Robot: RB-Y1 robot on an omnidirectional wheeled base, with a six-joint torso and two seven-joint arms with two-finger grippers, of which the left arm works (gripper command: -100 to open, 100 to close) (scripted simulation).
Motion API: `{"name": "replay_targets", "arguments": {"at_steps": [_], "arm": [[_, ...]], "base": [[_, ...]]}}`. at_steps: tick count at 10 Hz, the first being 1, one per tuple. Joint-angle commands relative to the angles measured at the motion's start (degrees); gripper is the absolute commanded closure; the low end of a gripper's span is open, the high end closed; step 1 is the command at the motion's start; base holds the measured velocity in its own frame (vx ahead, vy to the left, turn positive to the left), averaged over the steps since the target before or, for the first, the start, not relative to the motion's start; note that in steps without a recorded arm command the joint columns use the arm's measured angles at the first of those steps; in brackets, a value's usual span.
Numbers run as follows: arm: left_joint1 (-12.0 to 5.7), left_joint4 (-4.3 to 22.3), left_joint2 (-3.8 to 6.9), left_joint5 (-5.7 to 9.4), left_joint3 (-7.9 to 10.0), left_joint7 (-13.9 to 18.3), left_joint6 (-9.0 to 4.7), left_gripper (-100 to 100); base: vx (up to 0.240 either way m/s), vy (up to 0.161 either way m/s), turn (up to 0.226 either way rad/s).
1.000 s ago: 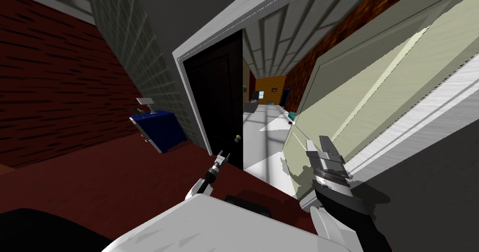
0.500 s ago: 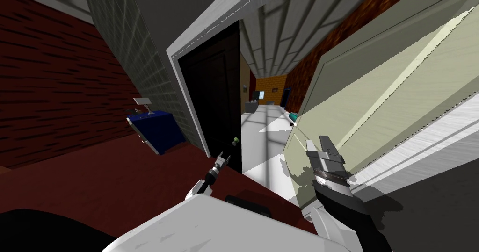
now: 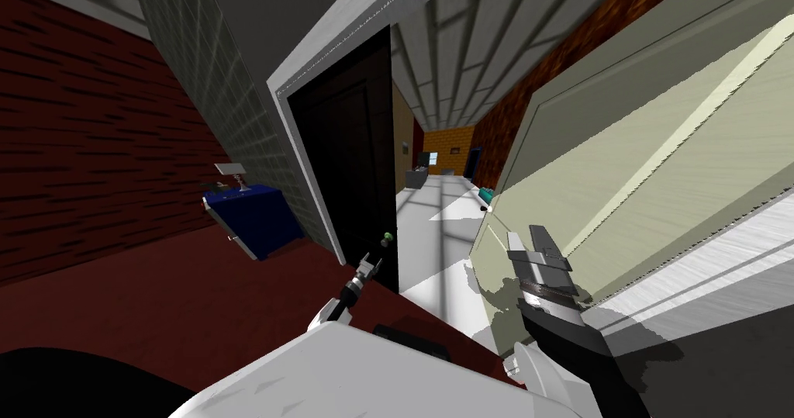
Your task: Push the door open
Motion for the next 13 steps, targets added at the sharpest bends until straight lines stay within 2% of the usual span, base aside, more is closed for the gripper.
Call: {"name": "replay_targets", "arguments": {"at_steps": [1, 7, 8, 13], "arm": [[-0.24, 0.14, -0.18, 0.06, 0.16, -0.22, 0.26, -100], [-0.88, 0.56, -0.62, 0.25, 0.63, -0.75, 0.94, -100], [-0.88, 0.56, -0.62, 0.25, 0.63, -0.75, 0.94, 100], [-0.88, 0.56, -0.62, 0.25, 0.63, -0.75, 0.94, 100]], "base": [[0.203, -0.060, -0.021], [0.175, -0.027, -0.023], [-0.013, 0.000, -0.002], [-0.009, 0.001, -0.006]]}}
